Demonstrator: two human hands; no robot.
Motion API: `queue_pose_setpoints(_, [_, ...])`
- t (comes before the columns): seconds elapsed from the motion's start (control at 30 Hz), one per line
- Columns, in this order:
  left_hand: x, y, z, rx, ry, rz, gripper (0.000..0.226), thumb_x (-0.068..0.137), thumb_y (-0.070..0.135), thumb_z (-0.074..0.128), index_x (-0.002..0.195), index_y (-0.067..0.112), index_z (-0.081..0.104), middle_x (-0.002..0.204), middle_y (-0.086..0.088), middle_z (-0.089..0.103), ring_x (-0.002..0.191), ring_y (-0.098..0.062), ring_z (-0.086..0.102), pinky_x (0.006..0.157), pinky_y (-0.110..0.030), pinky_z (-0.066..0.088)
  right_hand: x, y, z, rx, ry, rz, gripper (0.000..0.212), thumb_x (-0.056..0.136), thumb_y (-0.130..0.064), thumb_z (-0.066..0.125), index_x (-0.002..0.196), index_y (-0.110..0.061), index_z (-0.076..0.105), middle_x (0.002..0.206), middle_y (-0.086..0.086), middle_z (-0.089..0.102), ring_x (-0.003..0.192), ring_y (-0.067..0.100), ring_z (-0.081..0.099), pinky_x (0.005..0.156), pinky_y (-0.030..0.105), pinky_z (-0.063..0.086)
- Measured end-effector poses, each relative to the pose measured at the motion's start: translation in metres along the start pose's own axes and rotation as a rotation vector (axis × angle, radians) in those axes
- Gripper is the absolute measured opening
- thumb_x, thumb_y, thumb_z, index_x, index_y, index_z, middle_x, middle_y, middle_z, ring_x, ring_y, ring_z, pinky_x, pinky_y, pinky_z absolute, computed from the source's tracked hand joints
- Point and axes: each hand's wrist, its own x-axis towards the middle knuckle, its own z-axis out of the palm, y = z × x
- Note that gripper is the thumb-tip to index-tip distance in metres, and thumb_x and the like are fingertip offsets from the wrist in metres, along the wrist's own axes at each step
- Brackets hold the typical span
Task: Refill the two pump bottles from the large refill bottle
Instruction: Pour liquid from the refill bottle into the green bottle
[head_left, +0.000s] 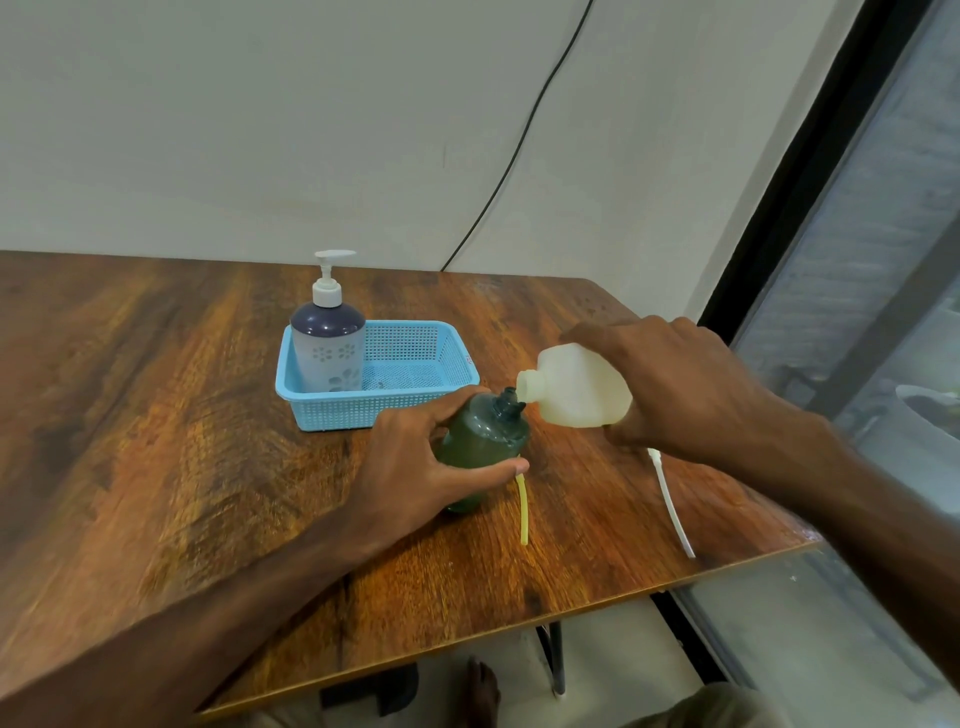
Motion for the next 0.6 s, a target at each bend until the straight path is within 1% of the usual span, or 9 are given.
queue_pose_setpoints(0.13, [0.000,0.001,0.000,0.007,0.001,0.002,0.069,0.068,0.056,0.087,0.127,0.041,0.056,0.116,0.035,0.058,0.111,0.022,0.055,0.087,-0.001,0.046,0.000,0.001,0.001,0.017,-0.014,0.002,0.086,0.078,-0.038,0.081,0.150,-0.037,0.034,0.145,-0.008,0.051,0.132,0.018,0.046,0.100,0.031,0.042])
queue_pose_setpoints(0.23, [0.000,0.001,0.000,0.008,0.004,0.004,0.068,0.068,0.057,0.087,0.127,0.041,0.058,0.117,0.028,0.063,0.113,0.014,0.058,0.088,-0.003,0.046,-0.001,0.001,0.000,0.016,-0.007,0.001,0.087,0.078,-0.037,0.081,0.150,-0.037,0.034,0.146,-0.007,0.050,0.133,0.018,0.045,0.100,0.031,0.041])
queue_pose_setpoints(0.3, [0.000,-0.001,0.001,0.007,0.000,0.003,0.068,0.068,0.058,0.087,0.128,0.039,0.060,0.120,0.025,0.065,0.114,0.009,0.060,0.089,-0.006,0.049,-0.001,0.002,0.001,0.013,0.006,-0.006,0.087,0.077,-0.038,0.082,0.150,-0.037,0.034,0.146,-0.007,0.050,0.133,0.018,0.045,0.097,0.029,0.041])
queue_pose_setpoints(0.4, [0.001,-0.004,0.002,0.006,-0.003,-0.004,0.073,0.068,0.060,0.086,0.131,0.030,0.065,0.125,0.017,0.070,0.116,0.003,0.062,0.091,-0.013,0.055,-0.001,0.007,0.009,0.030,0.017,-0.018,0.087,0.075,-0.042,0.083,0.148,-0.036,0.035,0.144,-0.007,0.051,0.130,0.017,0.046,0.088,0.022,0.031])
queue_pose_setpoints(0.43, [0.001,-0.004,0.002,0.006,-0.001,-0.008,0.074,0.068,0.061,0.086,0.131,0.030,0.065,0.125,0.017,0.069,0.116,0.004,0.062,0.090,-0.013,0.055,-0.001,0.008,0.012,0.053,0.016,-0.013,0.088,0.074,-0.044,0.083,0.148,-0.036,0.036,0.142,-0.007,0.051,0.129,0.017,0.046,0.088,0.022,0.030])
queue_pose_setpoints(0.47, [0.001,-0.003,0.001,0.005,0.003,-0.011,0.072,0.067,0.061,0.085,0.131,0.033,0.063,0.124,0.020,0.068,0.115,0.010,0.060,0.090,-0.010,0.053,-0.002,0.010,0.016,0.082,0.022,-0.010,0.088,0.072,-0.047,0.083,0.147,-0.037,0.037,0.140,-0.007,0.052,0.127,0.017,0.046,0.087,0.022,0.032])
queue_pose_setpoints(0.53, [0.001,0.001,0.000,0.007,0.014,-0.017,0.069,0.067,0.060,0.085,0.128,0.040,0.058,0.117,0.029,0.062,0.110,0.022,0.054,0.087,-0.002,0.047,-0.005,0.013,0.022,0.155,0.034,-0.005,0.088,0.069,-0.050,0.083,0.144,-0.037,0.039,0.135,-0.008,0.054,0.120,0.016,0.048,0.087,0.026,0.041])
queue_pose_setpoints(0.6, [0.001,0.005,-0.002,0.001,0.021,-0.025,0.064,0.067,0.059,0.085,0.123,0.046,0.056,0.113,0.037,0.058,0.109,0.025,0.053,0.086,0.000,0.045,-0.007,0.013,0.027,0.233,0.031,0.012,0.088,0.068,-0.051,0.084,0.143,-0.035,0.041,0.132,-0.008,0.054,0.116,0.014,0.047,0.089,0.032,0.049])
